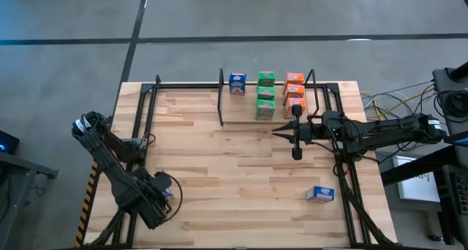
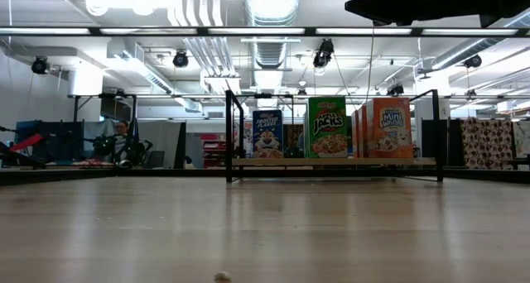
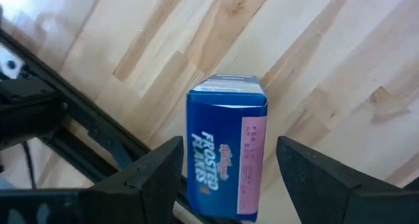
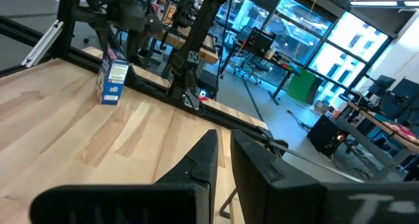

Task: Stack cereal on shelf
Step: Put the left blue cereal box aligned with the other blue cereal box on the shelf

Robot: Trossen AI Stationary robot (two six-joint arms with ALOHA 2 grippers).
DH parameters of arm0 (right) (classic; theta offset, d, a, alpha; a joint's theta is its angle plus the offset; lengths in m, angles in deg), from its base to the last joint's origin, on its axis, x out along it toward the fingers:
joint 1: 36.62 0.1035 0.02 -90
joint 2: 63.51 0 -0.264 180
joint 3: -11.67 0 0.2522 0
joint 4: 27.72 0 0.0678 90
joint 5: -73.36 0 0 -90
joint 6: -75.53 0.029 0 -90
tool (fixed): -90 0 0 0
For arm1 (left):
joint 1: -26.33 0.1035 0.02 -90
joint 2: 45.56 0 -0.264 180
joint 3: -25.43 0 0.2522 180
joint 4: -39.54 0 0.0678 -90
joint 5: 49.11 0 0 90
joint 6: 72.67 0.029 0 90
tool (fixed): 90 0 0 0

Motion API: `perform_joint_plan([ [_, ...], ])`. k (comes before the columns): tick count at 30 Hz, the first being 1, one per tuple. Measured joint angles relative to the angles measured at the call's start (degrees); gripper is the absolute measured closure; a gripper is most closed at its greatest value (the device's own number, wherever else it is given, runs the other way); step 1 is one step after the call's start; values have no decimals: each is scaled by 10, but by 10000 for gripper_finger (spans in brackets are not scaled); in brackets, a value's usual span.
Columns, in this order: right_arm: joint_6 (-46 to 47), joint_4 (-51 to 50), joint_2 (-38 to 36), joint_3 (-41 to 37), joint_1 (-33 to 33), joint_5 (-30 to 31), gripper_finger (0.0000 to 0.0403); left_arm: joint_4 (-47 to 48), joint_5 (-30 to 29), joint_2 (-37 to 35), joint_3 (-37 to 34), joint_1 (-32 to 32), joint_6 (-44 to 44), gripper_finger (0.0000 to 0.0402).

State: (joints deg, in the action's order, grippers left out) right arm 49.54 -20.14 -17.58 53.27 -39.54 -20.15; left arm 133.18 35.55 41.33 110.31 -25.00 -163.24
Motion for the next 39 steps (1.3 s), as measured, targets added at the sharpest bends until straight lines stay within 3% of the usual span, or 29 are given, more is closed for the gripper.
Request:
perform_joint_plan([
  [9, 0, 0, 0, 0, 0, 0, 369, -67, -2, -6, -62, -4, 21, 179],
  [19, 0, -1, 0, 0, 0, 0, 369, -79, 3, -6, -56, -4, 50, 278],
  [25, 6, -10, -1, 0, 0, 0, 369, -77, 3, -6, -22, 29, 90, 290],
  [32, 5, -33, -19, 0, 0, 0, 369, -106, -73, -1, 73, 157, 288, 279],
  [39, 9, -62, -39, 0, 0, 0, 369, -159, -82, 19, 142, 278, 578, 278],
])
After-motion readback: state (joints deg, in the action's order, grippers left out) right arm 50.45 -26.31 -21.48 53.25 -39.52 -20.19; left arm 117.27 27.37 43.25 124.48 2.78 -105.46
